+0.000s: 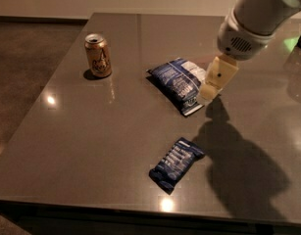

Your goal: Pick blue chip bag

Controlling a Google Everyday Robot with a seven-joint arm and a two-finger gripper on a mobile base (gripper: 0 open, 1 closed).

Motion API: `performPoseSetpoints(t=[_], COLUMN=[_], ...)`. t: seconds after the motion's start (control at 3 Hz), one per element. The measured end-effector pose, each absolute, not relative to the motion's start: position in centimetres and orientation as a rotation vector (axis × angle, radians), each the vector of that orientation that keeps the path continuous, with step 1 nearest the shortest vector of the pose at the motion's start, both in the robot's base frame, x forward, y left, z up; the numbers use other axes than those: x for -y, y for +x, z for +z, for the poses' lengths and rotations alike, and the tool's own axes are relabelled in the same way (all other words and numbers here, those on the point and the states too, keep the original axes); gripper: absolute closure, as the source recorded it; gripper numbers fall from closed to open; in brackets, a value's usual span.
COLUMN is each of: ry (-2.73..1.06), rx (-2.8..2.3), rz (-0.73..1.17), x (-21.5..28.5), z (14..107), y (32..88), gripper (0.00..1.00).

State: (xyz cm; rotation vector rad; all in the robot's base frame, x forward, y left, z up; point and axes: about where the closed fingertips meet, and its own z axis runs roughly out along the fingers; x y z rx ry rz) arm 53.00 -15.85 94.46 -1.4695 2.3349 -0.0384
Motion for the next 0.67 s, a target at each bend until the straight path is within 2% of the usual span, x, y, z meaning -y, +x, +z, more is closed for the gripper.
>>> performPoseSetpoints(t=[0.67], ry=[-1.237], rx=[-2.425], rz=[-0.1], x=[12.0], z=[91.5], y=[59.0], gripper=[0.0])
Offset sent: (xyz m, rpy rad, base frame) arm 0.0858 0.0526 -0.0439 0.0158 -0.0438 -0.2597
